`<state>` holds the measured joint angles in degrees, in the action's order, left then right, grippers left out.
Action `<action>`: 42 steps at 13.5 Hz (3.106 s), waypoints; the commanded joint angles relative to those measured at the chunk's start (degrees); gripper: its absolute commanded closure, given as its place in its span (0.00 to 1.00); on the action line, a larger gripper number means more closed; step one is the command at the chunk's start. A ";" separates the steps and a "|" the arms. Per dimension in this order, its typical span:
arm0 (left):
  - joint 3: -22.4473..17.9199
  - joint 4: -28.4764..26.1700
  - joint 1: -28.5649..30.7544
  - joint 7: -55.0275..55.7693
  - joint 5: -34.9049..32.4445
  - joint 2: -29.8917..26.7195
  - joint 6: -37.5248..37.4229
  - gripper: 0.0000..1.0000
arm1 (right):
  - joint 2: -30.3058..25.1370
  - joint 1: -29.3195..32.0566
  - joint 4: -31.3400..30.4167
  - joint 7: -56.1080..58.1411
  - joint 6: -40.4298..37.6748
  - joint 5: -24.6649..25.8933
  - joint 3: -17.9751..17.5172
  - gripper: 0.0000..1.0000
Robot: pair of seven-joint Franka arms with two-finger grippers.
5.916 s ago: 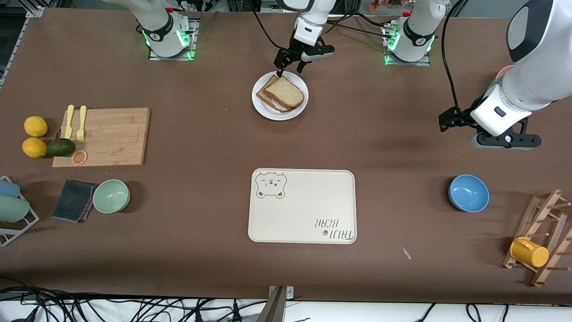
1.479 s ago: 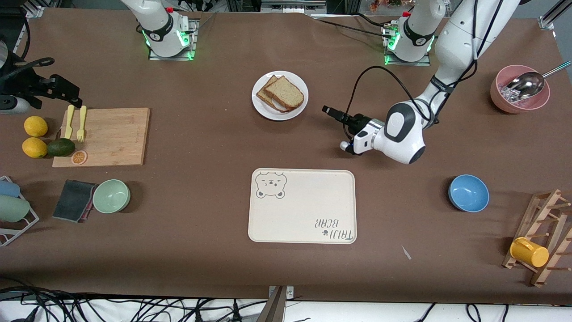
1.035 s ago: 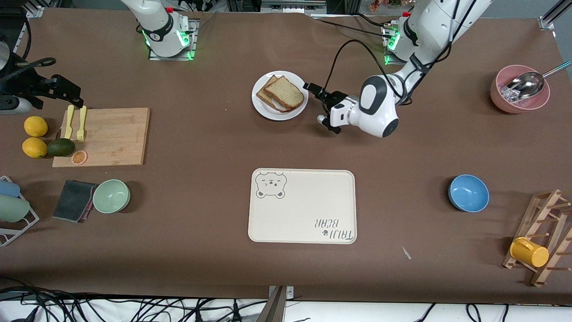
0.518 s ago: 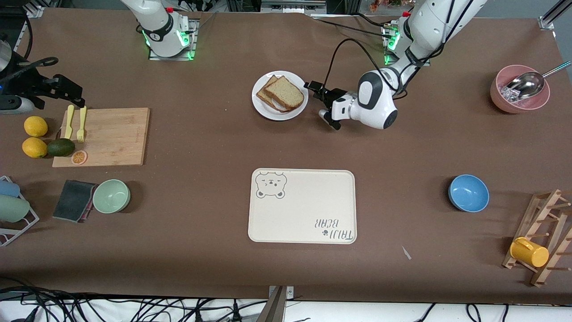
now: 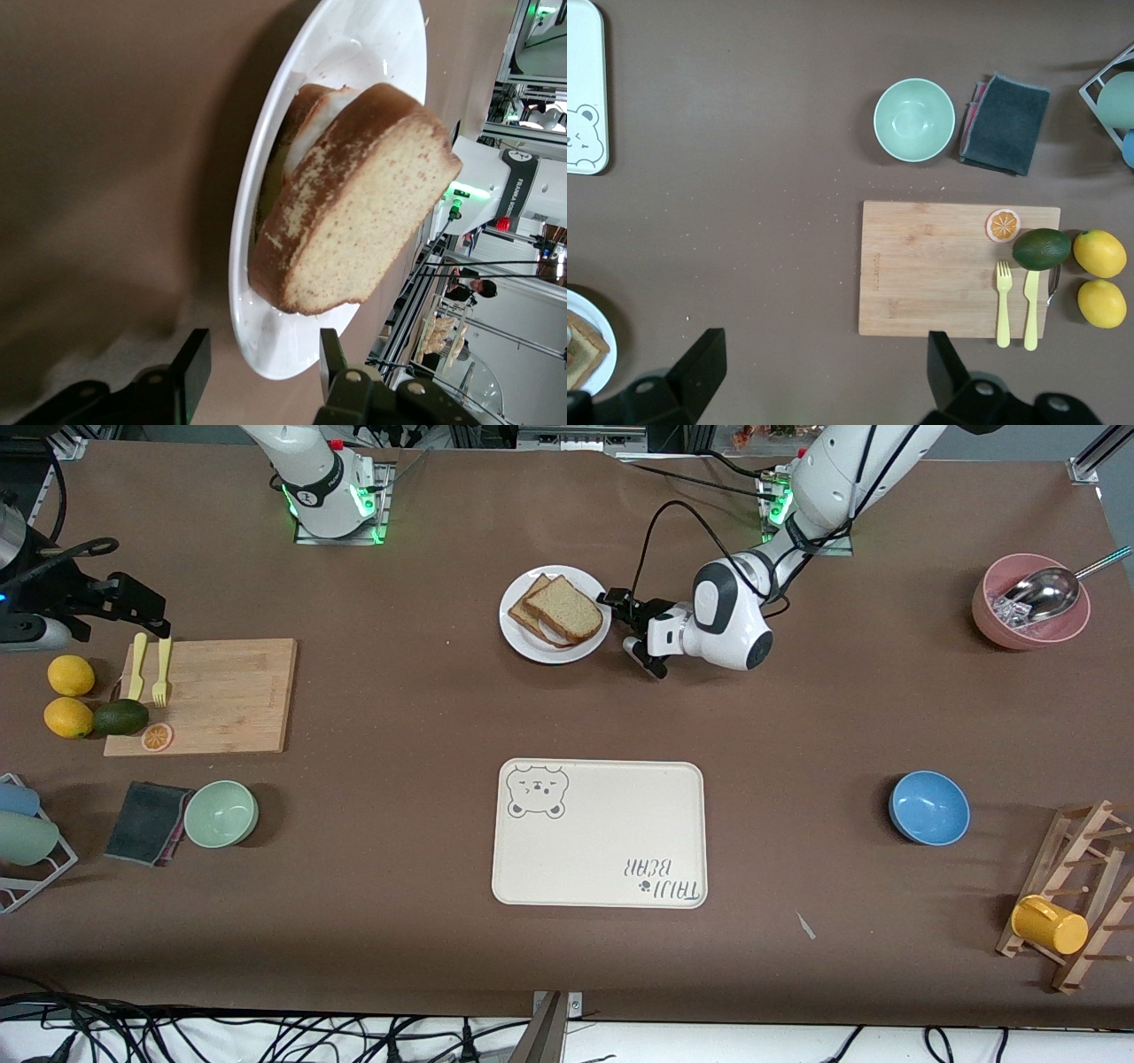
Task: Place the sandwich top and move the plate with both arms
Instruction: 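Grip the plate rim with the left gripper, then slide the plate with the left gripper onto the cream tray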
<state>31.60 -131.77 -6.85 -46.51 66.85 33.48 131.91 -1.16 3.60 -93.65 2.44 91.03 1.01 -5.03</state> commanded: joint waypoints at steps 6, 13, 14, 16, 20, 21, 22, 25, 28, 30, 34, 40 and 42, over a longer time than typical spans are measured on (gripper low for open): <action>-0.05 -0.50 -1.67 -2.18 3.02 1.23 2.11 0.94 | 0.80 -0.43 1.28 -2.35 -0.24 0.14 0.11 0.00; 0.13 0.29 0.08 -0.78 3.89 0.80 1.51 1.00 | 0.80 -0.35 1.19 -2.35 -0.24 0.31 0.11 0.00; 0.13 0.37 0.61 -0.51 5.64 0.45 -0.32 1.00 | 0.80 -0.35 1.19 -2.35 -0.24 0.48 0.11 0.00; 0.21 1.25 3.05 -0.25 6.45 0.36 -2.79 1.00 | 0.80 -0.35 1.28 -2.35 -0.24 0.49 0.11 0.00; 0.13 3.53 7.54 0.37 6.54 0.27 -8.94 1.00 | 0.80 -0.35 1.19 -2.35 -0.16 0.40 0.11 0.00; 0.13 4.76 8.60 1.94 6.45 0.01 -11.04 1.00 | 0.80 -0.35 1.19 -2.35 -0.16 0.22 0.11 0.00; 0.13 6.16 9.39 3.69 6.36 -0.08 -12.19 1.00 | 0.80 -0.26 1.19 -2.35 -0.16 0.14 0.11 0.00; -0.31 13.53 10.02 9.67 5.05 0.09 -12.38 1.00 | 0.80 -0.26 1.19 -2.35 -0.16 0.13 0.11 0.00; -0.66 20.40 9.84 13.10 4.78 2.37 -12.38 1.00 | 0.89 -0.34 1.19 -2.35 -0.16 0.13 0.11 0.00; -3.02 23.21 9.49 14.43 2.69 2.38 -12.38 1.00 | 0.89 -0.35 1.19 -2.35 -0.16 0.13 0.11 0.00; -5.41 31.29 9.84 16.19 -0.23 6.49 -12.38 1.00 | 1.33 -0.35 1.19 -2.52 -0.16 0.05 0.11 0.00; -8.04 39.13 9.49 16.89 -0.23 12.12 -12.21 1.00 | 1.68 -0.43 1.19 -2.52 0.19 -0.04 0.02 0.00; -9.19 41.23 9.14 17.24 -0.32 14.84 -12.21 1.00 | 1.68 -0.43 1.19 -2.52 0.28 -0.04 0.02 0.00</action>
<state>23.15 -94.76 2.80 -30.78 68.39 44.93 121.18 0.10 3.50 -93.65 0.62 91.43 0.99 -5.05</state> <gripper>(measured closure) 0.956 0.000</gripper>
